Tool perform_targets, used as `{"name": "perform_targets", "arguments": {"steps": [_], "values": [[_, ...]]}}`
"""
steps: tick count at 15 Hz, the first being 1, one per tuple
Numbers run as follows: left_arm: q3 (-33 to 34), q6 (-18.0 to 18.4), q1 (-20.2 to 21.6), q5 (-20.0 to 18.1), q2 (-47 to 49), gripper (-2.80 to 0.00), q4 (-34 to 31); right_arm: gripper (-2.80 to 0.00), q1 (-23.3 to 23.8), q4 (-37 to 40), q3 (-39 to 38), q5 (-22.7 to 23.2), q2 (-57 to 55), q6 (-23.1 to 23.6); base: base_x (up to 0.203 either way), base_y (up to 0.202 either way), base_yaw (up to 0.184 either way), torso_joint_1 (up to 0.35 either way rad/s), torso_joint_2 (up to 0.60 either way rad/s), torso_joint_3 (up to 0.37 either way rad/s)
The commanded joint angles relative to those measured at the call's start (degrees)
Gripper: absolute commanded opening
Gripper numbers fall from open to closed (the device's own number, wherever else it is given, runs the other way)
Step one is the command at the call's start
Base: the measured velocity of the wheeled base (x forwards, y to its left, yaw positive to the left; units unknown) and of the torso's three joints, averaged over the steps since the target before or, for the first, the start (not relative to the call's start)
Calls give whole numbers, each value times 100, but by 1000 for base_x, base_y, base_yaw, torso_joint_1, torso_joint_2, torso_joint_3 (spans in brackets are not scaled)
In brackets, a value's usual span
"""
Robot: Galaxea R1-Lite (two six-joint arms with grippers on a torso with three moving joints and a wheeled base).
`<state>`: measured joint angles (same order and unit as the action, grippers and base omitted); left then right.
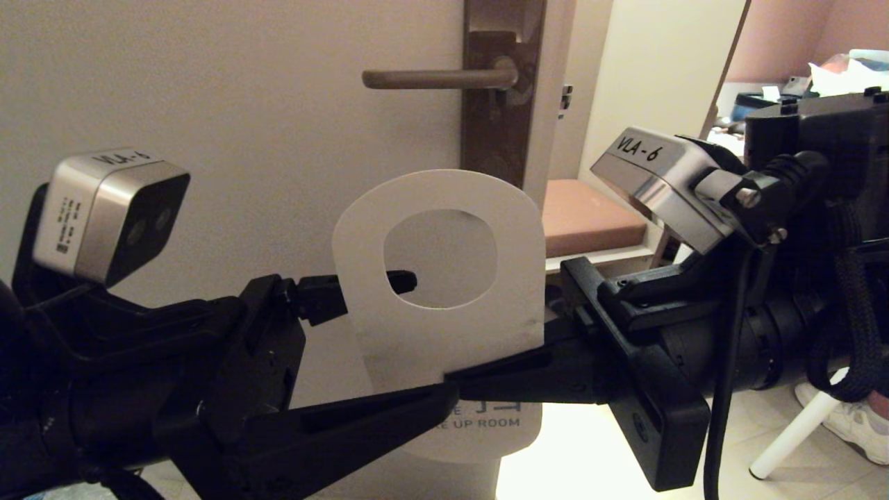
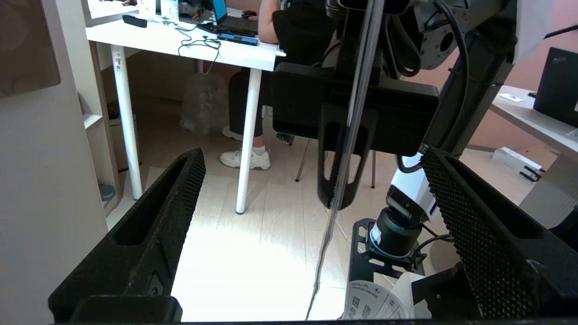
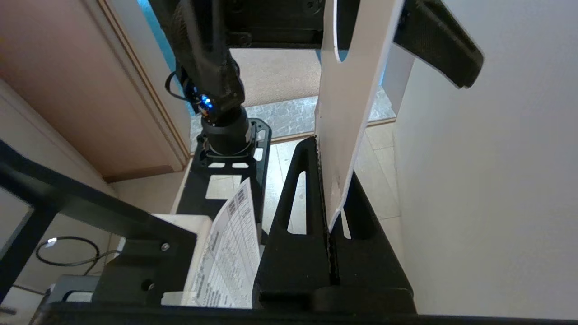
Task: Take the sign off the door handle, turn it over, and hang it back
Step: Hand it to the other hand
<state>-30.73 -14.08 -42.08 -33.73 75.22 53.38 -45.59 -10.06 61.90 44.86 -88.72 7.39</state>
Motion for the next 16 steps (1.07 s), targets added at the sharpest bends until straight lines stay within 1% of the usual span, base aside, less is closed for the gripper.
{"name": "perform_targets", "arguments": {"steps": [1, 4, 8, 16], "values": [[15, -7, -19, -19, -16, 0, 32, -280, -2, -5, 27, 23, -44, 8, 0, 0, 0, 0, 0, 0], [23, -7, -98, -19, -8, 0, 24, -280, -2, -14, 101, 14, -102, 8, 0, 0, 0, 0, 0, 0], [23, -16, -90, -11, -7, 0, 23, -280, -2, -14, 269, 5, -207, 8, 0, 0, 0, 0, 0, 0], [112, -7, -90, -11, -25, 0, 23, -280, -20, -14, 288, 5, -172, 8, 0, 0, 0, 0, 0, 0]]}}
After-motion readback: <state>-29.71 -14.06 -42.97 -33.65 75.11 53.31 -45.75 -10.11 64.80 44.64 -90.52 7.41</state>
